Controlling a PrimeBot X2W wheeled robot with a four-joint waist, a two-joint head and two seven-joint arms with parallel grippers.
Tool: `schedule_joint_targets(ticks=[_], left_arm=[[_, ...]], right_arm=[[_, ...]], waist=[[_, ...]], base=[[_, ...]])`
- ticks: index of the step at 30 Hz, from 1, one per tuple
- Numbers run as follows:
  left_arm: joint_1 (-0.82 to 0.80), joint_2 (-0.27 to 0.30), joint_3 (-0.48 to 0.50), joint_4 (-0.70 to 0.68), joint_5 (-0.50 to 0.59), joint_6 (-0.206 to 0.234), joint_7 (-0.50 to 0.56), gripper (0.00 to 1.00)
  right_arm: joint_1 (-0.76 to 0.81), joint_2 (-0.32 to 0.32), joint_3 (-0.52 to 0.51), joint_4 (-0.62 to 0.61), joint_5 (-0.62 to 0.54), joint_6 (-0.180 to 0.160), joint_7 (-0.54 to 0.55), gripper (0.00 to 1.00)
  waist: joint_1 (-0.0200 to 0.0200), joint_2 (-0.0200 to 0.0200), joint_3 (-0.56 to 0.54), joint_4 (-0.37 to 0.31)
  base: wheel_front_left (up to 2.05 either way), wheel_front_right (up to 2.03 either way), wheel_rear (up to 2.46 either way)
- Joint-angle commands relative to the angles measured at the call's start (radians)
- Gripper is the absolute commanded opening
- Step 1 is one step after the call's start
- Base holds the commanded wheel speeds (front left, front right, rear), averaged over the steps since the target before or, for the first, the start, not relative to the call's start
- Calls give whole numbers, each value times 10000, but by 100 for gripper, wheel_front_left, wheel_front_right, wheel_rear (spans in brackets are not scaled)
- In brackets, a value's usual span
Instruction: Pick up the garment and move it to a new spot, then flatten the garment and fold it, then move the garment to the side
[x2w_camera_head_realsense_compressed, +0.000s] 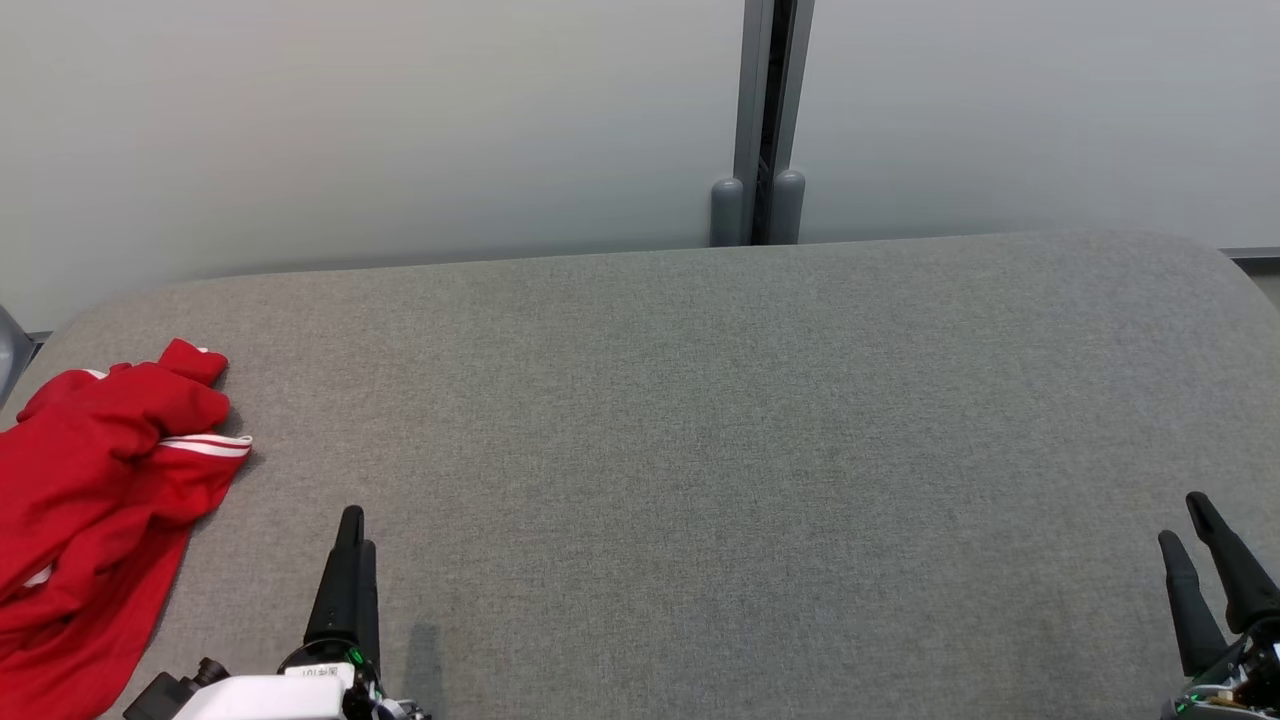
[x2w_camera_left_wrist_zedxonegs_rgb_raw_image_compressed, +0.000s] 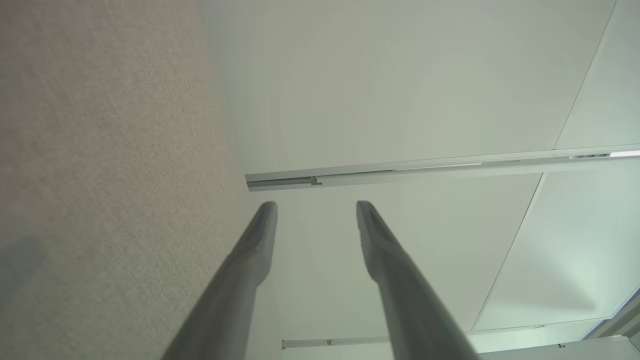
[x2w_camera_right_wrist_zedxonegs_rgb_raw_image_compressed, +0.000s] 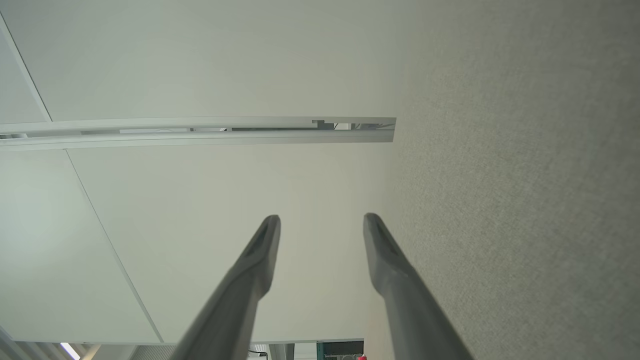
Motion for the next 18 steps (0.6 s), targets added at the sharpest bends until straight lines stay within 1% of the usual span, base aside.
schedule_joint_targets(ticks=[1,8,12,15,18], left_arm=[[-258,15,-5,-96,34,-1,-14,100],[-663,51,-92,10,251,-2,-140,100],[-877,118,-175,28,536,-3,-243,100],[-1036,209,-228,32,966,-3,-314,100],[-1175,237,-119,13,1625,-4,-371,100]], right_arm=[[-177,-93,42,-156,-65,8,-119,100],[-343,-191,354,-280,-457,9,-620,100],[-440,-345,601,-322,-919,10,-1026,100],[-533,-470,803,-360,-1431,10,-1296,100],[-635,-577,984,-434,-2051,11,-1527,100]], waist=[[1,0,2,0],[1,0,2,0],[1,0,-1,2],[1,0,-5,6],[1,0,-11,10]], base=[[0,0,0],[0,0,0],[0,0,0],[0,0,0],[0,0,0]])
